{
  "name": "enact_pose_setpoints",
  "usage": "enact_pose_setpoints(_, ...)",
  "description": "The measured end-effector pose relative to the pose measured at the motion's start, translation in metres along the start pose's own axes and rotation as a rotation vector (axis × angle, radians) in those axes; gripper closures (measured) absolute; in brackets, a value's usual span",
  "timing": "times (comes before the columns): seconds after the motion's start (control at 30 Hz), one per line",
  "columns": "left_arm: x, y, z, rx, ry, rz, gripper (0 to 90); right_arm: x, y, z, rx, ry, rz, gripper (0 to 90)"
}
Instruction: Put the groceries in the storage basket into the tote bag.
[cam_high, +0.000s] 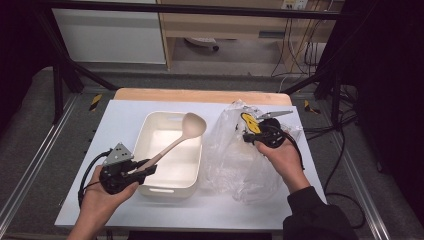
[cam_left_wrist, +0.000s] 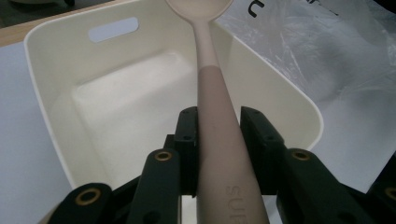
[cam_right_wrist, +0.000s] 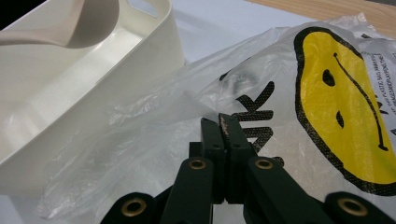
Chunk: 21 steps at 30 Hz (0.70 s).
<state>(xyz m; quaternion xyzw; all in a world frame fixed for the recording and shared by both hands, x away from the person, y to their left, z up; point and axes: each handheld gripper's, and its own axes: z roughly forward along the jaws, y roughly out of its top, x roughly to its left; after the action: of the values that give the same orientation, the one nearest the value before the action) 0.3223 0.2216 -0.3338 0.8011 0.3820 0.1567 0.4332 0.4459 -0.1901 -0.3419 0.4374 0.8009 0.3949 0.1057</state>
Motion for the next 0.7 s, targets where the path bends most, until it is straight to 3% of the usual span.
enact_pose_setpoints(0.23, -0.008, 0.003, -0.002, -0.012, -0.05, 0.01, 68.4, 0.0, 0.007, 0.001, 0.008, -0.001, 0.002, 90.0)
enact_pose_setpoints(0.47, -0.029, 0.006, 0.0, 0.015, -0.094, 0.067, 68.4, 0.0, 0.008, 0.001, 0.016, 0.0, 0.007, 90.0)
enact_pose_setpoints(0.7, -0.041, 0.002, 0.003, 0.046, -0.133, 0.095, 68.4, -0.001, 0.01, 0.001, 0.018, 0.001, 0.002, 90.0)
